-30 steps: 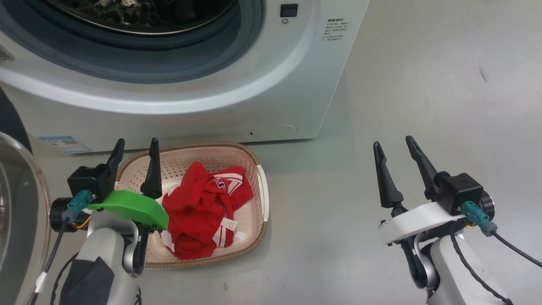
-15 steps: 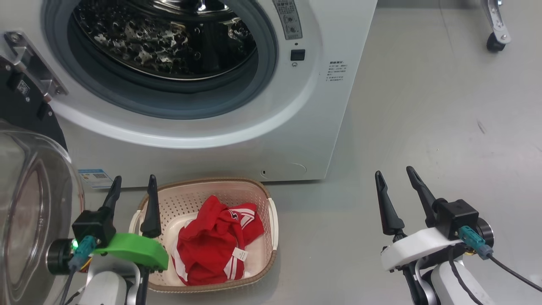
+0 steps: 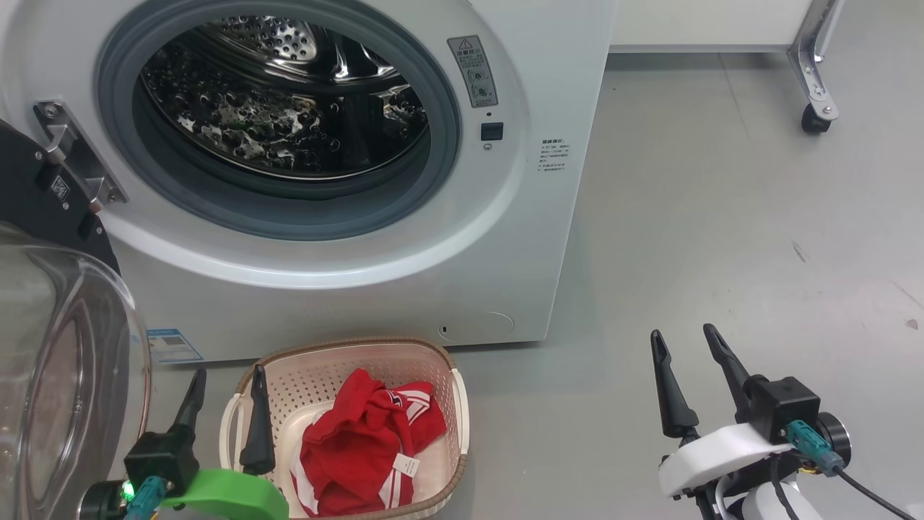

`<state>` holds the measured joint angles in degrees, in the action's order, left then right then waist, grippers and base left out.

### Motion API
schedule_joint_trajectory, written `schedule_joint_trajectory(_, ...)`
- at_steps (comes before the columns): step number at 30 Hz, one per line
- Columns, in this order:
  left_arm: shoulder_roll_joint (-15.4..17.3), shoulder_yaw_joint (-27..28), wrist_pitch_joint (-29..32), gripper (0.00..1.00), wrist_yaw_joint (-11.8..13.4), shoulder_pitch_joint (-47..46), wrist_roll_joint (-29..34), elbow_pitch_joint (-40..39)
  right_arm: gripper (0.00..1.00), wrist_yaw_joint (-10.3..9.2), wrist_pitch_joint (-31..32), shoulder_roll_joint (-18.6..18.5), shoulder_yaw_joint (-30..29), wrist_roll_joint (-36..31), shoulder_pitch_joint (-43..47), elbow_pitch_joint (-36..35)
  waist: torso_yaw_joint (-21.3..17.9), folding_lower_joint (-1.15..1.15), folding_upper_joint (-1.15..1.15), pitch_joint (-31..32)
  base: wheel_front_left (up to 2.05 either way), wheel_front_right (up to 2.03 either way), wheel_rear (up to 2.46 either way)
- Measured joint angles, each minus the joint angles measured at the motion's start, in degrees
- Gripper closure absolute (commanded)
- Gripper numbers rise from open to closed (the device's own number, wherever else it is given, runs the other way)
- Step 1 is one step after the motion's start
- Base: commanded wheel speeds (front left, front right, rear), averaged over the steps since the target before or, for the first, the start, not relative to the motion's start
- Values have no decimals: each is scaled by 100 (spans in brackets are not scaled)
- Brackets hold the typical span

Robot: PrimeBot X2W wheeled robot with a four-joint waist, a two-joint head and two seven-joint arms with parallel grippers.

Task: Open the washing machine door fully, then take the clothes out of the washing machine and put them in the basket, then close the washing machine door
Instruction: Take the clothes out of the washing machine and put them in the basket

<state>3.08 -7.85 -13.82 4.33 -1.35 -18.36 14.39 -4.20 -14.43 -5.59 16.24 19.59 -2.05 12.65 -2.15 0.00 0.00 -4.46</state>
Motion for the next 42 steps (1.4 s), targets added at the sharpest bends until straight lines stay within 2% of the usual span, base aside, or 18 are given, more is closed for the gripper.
schedule_joint_trajectory(22, 124, -36, 426, 0, 144, 804, 315, -1117, 0, -57, 109, -20, 37, 0, 363, -307, -87, 0, 0, 132, 0, 0, 0)
schedule_joint_trajectory(42, 124, -45, 797, 0, 192, 1094, 431, -1628, 0, -101, 207, -21, 41, 0, 380, -460, -109, 0, 0, 99, 0, 0, 0)
